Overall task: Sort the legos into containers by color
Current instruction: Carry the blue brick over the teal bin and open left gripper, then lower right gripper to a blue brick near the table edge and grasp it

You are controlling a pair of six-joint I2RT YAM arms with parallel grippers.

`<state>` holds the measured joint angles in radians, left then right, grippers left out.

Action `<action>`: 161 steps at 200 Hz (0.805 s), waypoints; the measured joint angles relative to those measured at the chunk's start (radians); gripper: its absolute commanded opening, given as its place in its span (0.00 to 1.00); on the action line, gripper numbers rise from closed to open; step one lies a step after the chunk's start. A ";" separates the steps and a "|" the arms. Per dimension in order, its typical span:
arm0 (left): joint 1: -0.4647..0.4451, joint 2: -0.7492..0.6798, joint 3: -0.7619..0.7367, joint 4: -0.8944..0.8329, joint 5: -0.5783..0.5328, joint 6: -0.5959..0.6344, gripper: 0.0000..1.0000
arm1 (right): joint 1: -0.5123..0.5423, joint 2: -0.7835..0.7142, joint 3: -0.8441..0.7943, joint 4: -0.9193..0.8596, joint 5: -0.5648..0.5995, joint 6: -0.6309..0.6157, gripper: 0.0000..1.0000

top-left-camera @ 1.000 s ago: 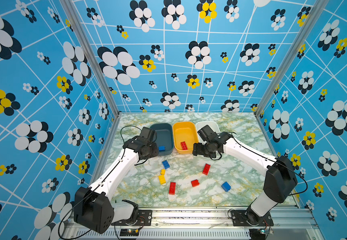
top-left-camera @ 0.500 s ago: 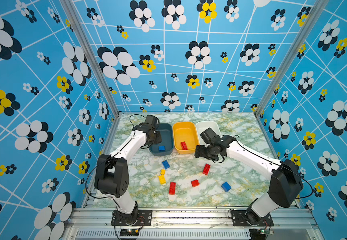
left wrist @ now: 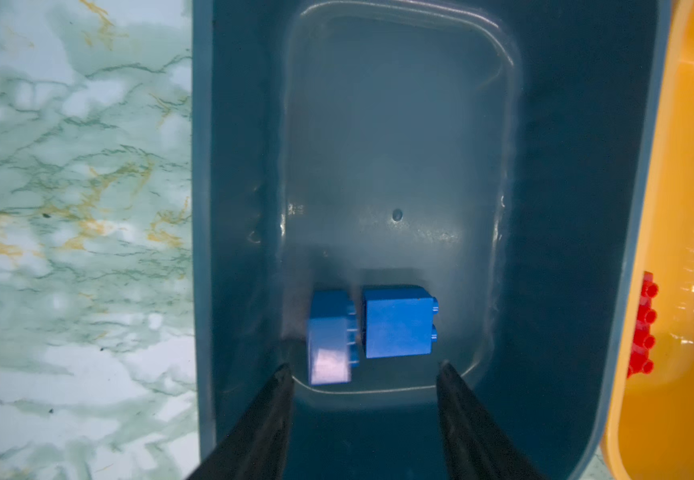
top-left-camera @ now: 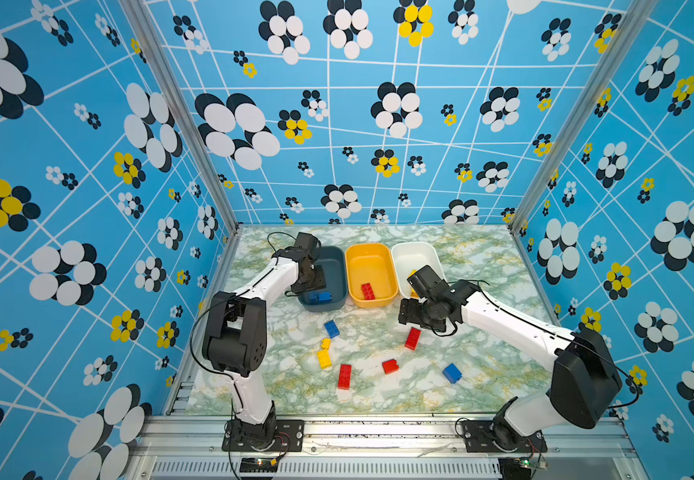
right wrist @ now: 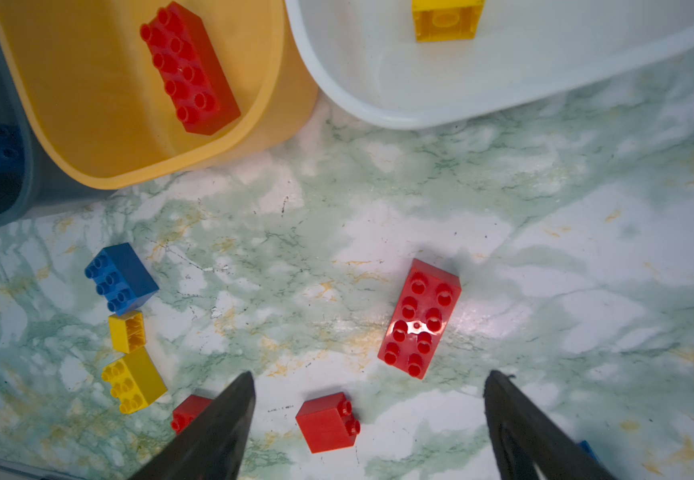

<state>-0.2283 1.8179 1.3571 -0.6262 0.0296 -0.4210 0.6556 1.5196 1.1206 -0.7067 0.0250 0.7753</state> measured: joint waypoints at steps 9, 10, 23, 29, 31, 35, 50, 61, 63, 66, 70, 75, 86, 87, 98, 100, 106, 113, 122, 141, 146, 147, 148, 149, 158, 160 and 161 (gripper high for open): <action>0.000 0.000 0.000 0.000 0.000 -0.001 0.64 | -0.003 -0.005 -0.006 0.001 0.000 0.003 0.88; 0.000 0.000 0.000 0.000 0.000 -0.001 0.64 | -0.004 -0.006 -0.006 0.001 0.000 0.004 0.88; 0.000 0.000 0.000 0.002 0.001 -0.001 0.66 | -0.008 -0.019 -0.018 0.000 0.003 0.011 0.88; 0.000 0.000 0.000 0.002 0.001 -0.002 0.67 | -0.009 -0.027 -0.026 0.001 0.003 0.015 0.88; 0.000 0.000 0.000 0.002 0.000 -0.002 0.67 | -0.010 -0.029 -0.028 0.001 0.004 0.016 0.88; 0.000 0.000 0.000 0.002 0.001 -0.002 0.68 | -0.011 -0.035 -0.033 0.001 0.005 0.019 0.88; 0.000 -0.003 0.000 0.002 0.000 -0.003 0.70 | -0.016 -0.058 -0.055 -0.001 0.008 0.028 0.88; 0.000 -0.010 0.000 0.002 0.000 -0.004 0.72 | -0.019 -0.075 -0.073 -0.003 0.014 0.035 0.88; 0.000 -0.011 0.000 0.002 0.000 -0.004 0.72 | -0.020 -0.078 -0.076 -0.005 0.014 0.038 0.88; 0.000 -0.014 0.000 0.002 0.001 -0.004 0.73 | -0.021 -0.083 -0.080 -0.006 0.016 0.041 0.88; 0.000 -0.019 0.000 0.002 0.001 -0.005 0.74 | -0.021 -0.089 -0.085 -0.010 0.018 0.046 0.88; 0.000 -0.025 0.000 0.002 0.001 -0.004 0.75 | -0.023 -0.097 -0.093 -0.013 0.020 0.051 0.88; -0.001 -0.046 -0.003 0.004 0.001 -0.004 0.77 | -0.024 -0.114 -0.107 -0.021 0.024 0.063 0.88; -0.001 -0.047 -0.004 0.005 0.001 -0.005 0.77 | -0.025 -0.115 -0.108 -0.021 0.024 0.064 0.88; -0.001 -0.076 -0.016 0.014 0.001 -0.005 0.78 | -0.025 -0.130 -0.122 -0.028 0.027 0.080 0.88; -0.001 -0.080 -0.019 0.015 0.001 -0.005 0.79 | -0.026 -0.134 -0.125 -0.029 0.028 0.083 0.88; -0.002 -0.098 -0.030 0.022 0.001 -0.005 0.79 | -0.026 -0.142 -0.133 -0.034 0.030 0.093 0.88; -0.003 -0.116 -0.042 0.026 0.002 -0.006 0.80 | -0.026 -0.149 -0.139 -0.043 0.032 0.104 0.88; -0.004 -0.138 -0.058 0.031 0.005 -0.008 0.81 | -0.026 -0.158 -0.148 -0.053 0.038 0.121 0.88; -0.006 -0.180 -0.094 0.042 0.012 -0.016 0.82 | -0.026 -0.172 -0.161 -0.076 0.051 0.159 0.88; -0.007 -0.189 -0.104 0.046 0.015 -0.021 0.82 | -0.026 -0.175 -0.165 -0.080 0.053 0.167 0.88; -0.008 -0.192 -0.108 0.048 0.016 -0.021 0.82 | -0.026 -0.177 -0.166 -0.083 0.054 0.170 0.88; -0.008 -0.193 -0.109 0.048 0.016 -0.021 0.83 | -0.026 -0.177 -0.166 -0.084 0.054 0.172 0.88; -0.008 -0.195 -0.111 0.048 0.016 -0.021 0.83 | -0.026 -0.178 -0.167 -0.086 0.055 0.174 0.88; -0.010 -0.212 -0.130 0.052 0.024 -0.027 0.83 | -0.026 -0.184 -0.176 -0.096 0.059 0.192 0.88; -0.011 -0.216 -0.134 0.052 0.026 -0.030 0.83 | -0.026 -0.186 -0.178 -0.098 0.060 0.197 0.88; -0.012 -0.218 -0.137 0.052 0.027 -0.031 0.83 | -0.026 -0.187 -0.180 -0.099 0.061 0.200 0.88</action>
<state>-0.2401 1.5997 1.2201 -0.5739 0.0570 -0.4522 0.6296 1.3323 0.9409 -0.8055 0.0860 0.9756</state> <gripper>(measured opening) 0.827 0.878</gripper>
